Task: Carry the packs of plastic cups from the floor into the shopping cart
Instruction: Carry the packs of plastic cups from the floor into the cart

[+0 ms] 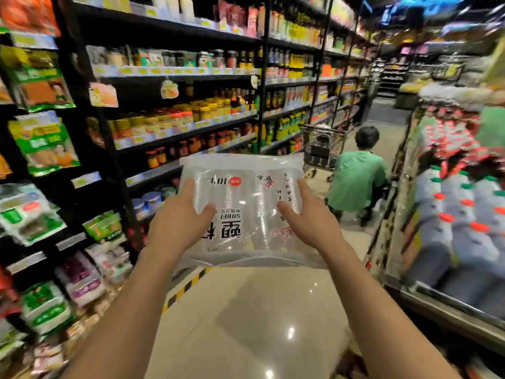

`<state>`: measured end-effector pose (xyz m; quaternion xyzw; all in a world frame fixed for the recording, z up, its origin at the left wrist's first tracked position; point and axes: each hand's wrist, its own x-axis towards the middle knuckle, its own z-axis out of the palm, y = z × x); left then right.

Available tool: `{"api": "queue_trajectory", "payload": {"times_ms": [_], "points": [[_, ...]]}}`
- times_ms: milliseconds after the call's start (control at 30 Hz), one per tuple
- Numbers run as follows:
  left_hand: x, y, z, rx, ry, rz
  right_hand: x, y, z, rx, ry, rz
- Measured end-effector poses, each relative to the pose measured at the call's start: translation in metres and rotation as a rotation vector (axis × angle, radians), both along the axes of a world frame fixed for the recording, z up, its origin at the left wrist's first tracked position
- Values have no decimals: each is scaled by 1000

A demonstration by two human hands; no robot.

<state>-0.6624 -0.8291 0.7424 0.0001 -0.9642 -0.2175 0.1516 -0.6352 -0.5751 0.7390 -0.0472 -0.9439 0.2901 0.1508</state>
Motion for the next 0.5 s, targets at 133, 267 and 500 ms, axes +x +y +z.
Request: {"api": "queue_trajectory", "payload": {"times_ms": [133, 267, 500], "points": [[26, 113, 10, 3, 24, -325, 94, 99, 8, 1, -9, -297], [76, 224, 16, 35, 10, -548, 195, 179, 17, 2, -13, -518], [224, 425, 21, -26, -52, -918, 407, 314, 17, 16, -40, -888]]}}
